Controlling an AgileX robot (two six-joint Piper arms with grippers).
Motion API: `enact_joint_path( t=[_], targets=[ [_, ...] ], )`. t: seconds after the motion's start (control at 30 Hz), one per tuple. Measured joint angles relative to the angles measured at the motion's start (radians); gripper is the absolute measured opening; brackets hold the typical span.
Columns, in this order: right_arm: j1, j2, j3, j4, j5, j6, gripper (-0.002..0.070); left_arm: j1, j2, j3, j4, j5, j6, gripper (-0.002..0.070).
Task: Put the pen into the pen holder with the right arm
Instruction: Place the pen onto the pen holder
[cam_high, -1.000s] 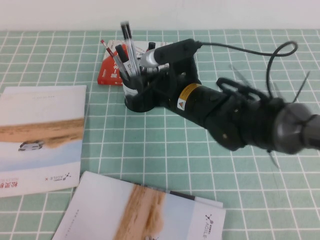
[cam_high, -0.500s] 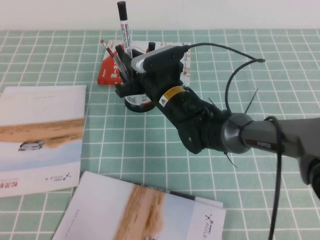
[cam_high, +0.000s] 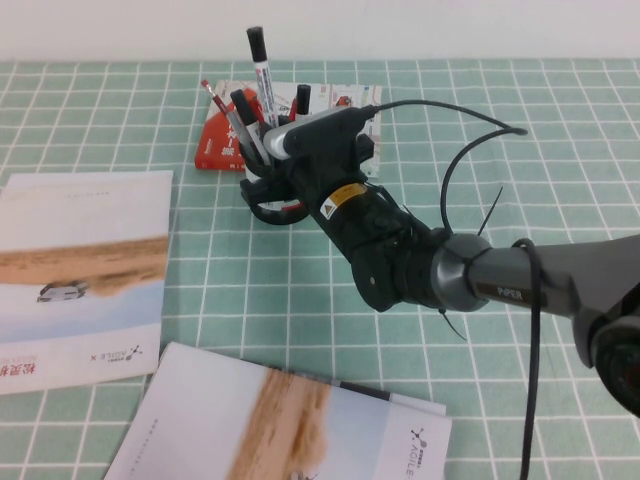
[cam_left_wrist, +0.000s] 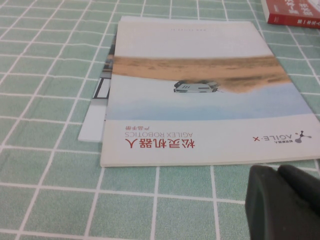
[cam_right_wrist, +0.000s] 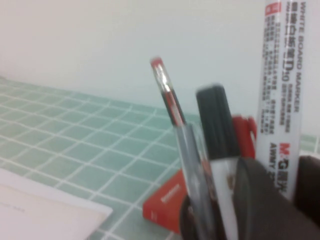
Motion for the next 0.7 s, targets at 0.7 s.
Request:
enact_joint_path(
  t=[0.7],
  targets=[
    [-0.008,-0.042,-0.007,0.013,0.222,-0.007,0.0338,0.0,0.0,0.0,0.0,0.0,0.0,-0.0004]
  ],
)
